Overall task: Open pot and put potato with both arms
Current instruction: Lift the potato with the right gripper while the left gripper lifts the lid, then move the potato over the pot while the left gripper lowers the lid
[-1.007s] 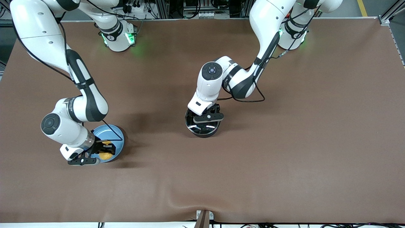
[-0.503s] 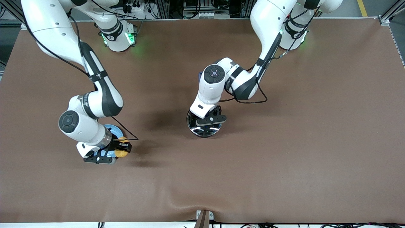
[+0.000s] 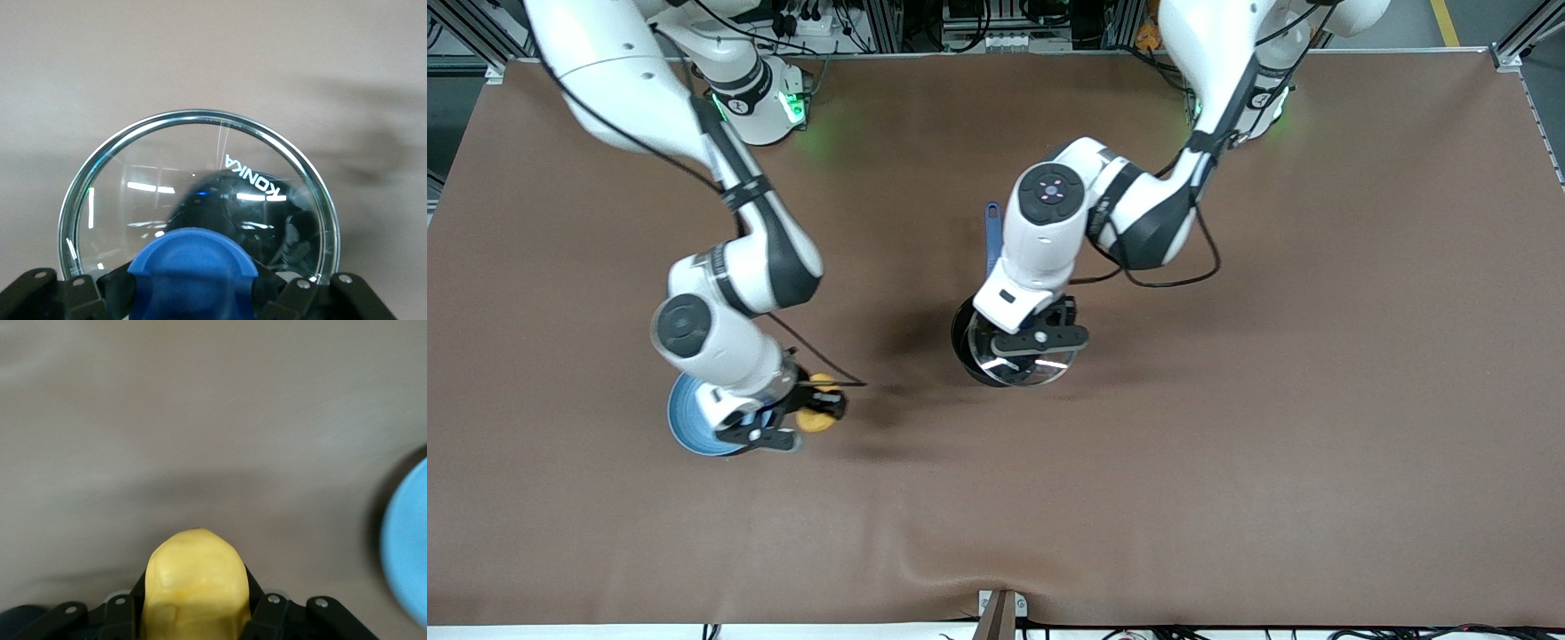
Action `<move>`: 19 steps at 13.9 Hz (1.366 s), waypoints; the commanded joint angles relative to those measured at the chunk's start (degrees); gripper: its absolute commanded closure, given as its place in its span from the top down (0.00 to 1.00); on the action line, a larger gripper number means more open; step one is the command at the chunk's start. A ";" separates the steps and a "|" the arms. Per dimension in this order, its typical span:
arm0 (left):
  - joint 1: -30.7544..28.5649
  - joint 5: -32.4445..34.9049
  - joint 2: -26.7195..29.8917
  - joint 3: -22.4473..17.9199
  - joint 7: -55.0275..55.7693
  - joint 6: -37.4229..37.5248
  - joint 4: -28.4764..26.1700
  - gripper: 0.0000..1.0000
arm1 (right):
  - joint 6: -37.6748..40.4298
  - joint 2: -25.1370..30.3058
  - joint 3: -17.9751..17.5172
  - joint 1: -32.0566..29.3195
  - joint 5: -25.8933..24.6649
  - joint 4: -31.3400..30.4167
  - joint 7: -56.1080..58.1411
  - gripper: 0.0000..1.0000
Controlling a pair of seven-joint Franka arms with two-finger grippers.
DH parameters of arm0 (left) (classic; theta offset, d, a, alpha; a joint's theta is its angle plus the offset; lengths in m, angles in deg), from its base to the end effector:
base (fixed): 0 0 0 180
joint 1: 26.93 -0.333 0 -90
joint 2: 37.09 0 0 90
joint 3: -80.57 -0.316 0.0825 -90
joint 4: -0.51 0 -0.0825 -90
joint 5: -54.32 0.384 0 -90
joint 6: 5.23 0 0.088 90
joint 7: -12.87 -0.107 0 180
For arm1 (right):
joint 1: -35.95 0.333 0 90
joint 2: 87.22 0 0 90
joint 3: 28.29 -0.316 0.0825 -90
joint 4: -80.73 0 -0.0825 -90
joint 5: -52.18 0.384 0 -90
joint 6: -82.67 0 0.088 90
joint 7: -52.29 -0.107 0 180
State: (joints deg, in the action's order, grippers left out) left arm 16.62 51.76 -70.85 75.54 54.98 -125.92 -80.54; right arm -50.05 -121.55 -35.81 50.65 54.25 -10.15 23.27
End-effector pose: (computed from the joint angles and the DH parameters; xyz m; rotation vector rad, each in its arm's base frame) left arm 0.5588 -0.4633 0.3674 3.0756 0.1018 0.1315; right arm 0.6612 0.2560 0.3018 -2.9796 0.2525 -0.1178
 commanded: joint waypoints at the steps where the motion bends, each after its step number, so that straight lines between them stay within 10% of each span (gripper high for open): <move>1: -2.76 -1.13 6.93 -0.24 -6.67 0.72 -9.00 0.42 | 1.32 1.37 0.84 5.85 1.00 0.52 -7.26 0.00; 9: -15.42 -1.13 22.93 0.20 -28.39 -6.91 -35.28 0.43 | 0.53 -0.99 1.45 18.68 -5.39 3.33 -19.75 0.00; 19: -19.38 -1.13 20.05 -1.91 -37.54 -33.03 -52.89 0.43 | -8.52 -10.93 1.54 24.14 -10.86 5.88 -24.60 0.00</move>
State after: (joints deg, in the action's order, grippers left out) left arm -2.53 51.69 -50.77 74.66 20.29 -156.42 -132.32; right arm -58.46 -130.75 -34.91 73.91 44.59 -6.75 0.02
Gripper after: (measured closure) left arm 0.551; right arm 0.489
